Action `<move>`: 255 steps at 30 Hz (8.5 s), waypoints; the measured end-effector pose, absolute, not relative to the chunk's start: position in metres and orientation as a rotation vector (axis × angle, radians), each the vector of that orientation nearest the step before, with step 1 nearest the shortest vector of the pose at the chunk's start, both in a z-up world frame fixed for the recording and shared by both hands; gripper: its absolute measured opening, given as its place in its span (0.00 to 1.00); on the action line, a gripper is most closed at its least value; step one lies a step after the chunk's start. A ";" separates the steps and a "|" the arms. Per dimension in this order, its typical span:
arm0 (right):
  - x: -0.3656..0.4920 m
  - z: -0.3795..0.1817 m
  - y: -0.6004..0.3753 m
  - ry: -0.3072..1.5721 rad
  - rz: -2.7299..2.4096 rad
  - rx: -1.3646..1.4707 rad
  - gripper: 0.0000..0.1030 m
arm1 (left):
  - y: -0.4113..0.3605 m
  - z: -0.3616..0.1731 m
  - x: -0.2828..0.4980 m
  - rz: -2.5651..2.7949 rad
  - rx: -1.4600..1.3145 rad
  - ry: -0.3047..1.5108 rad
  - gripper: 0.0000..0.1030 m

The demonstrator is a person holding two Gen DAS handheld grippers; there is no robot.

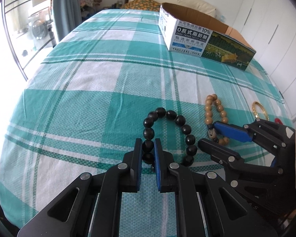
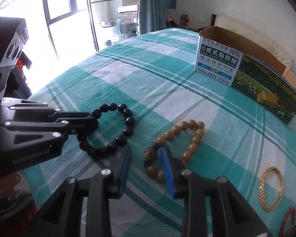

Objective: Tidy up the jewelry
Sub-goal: 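Grasp the wooden bead bracelet with the right tool while the left tool holds the black bracelet, then carry both bracelets into the box and open both tools, then withdraw both open tools toward the gold bangle and red bracelet, then move the left tool to the gold bangle while the right tool approaches the red bracelet, then grasp the gold bangle with the left tool while the right tool grasps the red bracelet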

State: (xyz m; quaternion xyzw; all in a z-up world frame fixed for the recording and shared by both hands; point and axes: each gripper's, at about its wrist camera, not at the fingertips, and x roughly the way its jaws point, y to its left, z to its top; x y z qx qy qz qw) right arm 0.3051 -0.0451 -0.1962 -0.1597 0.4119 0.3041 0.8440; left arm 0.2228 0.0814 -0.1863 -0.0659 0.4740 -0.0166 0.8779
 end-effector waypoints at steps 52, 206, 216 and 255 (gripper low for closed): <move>0.583 -0.070 -0.226 0.917 0.405 0.117 0.14 | -0.013 -0.070 0.487 -0.256 -0.082 0.941 0.09; 0.233 -0.167 -0.331 0.722 -0.096 0.188 0.72 | -0.123 -0.186 0.309 -0.320 0.047 0.999 0.98; 0.231 -0.170 -0.349 0.737 -0.140 0.213 0.72 | -0.122 -0.190 0.304 -0.277 0.149 0.959 0.62; 0.299 -0.135 -0.316 0.867 0.050 0.079 0.17 | -0.039 -0.137 0.285 -0.308 -0.151 0.918 0.03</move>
